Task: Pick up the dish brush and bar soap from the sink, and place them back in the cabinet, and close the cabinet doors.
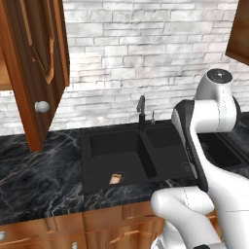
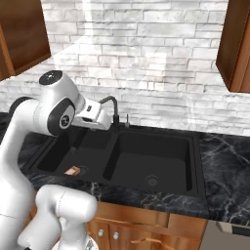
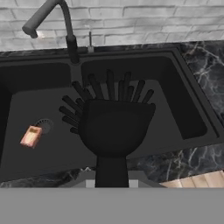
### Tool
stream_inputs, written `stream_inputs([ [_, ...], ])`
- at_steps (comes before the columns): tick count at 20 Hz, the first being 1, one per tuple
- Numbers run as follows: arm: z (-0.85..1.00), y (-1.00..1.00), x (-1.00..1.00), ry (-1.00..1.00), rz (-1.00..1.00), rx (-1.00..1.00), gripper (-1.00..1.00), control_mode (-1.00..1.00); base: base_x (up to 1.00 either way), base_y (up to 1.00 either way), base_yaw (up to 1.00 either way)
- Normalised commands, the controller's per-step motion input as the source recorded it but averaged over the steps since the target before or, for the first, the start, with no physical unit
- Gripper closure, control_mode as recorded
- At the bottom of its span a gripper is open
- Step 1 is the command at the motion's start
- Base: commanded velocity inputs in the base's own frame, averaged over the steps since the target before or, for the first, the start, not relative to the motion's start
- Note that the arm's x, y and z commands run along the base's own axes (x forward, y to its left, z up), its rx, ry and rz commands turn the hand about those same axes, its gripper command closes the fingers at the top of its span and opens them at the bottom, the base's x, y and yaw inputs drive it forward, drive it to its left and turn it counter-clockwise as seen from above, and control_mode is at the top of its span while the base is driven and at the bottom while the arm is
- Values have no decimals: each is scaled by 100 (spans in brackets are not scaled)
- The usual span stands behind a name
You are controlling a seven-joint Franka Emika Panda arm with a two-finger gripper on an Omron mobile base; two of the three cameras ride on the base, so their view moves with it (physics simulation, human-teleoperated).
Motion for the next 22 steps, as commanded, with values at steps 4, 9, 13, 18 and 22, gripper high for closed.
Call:
stream_inputs([
  [4, 16, 37, -19, 0, 6, 0, 100, -100, 0, 0, 0],
  [9, 11, 25, -26, 0, 5, 0, 100, -100, 0, 0, 0],
  [13, 12, 22, -24, 0, 6, 0, 100, -100, 0, 0, 0],
  [18, 6, 18, -26, 0, 8, 0, 100, -100, 0, 0, 0],
  [22, 4, 9, -31, 0, 9, 0, 100, -100, 0, 0, 0],
])
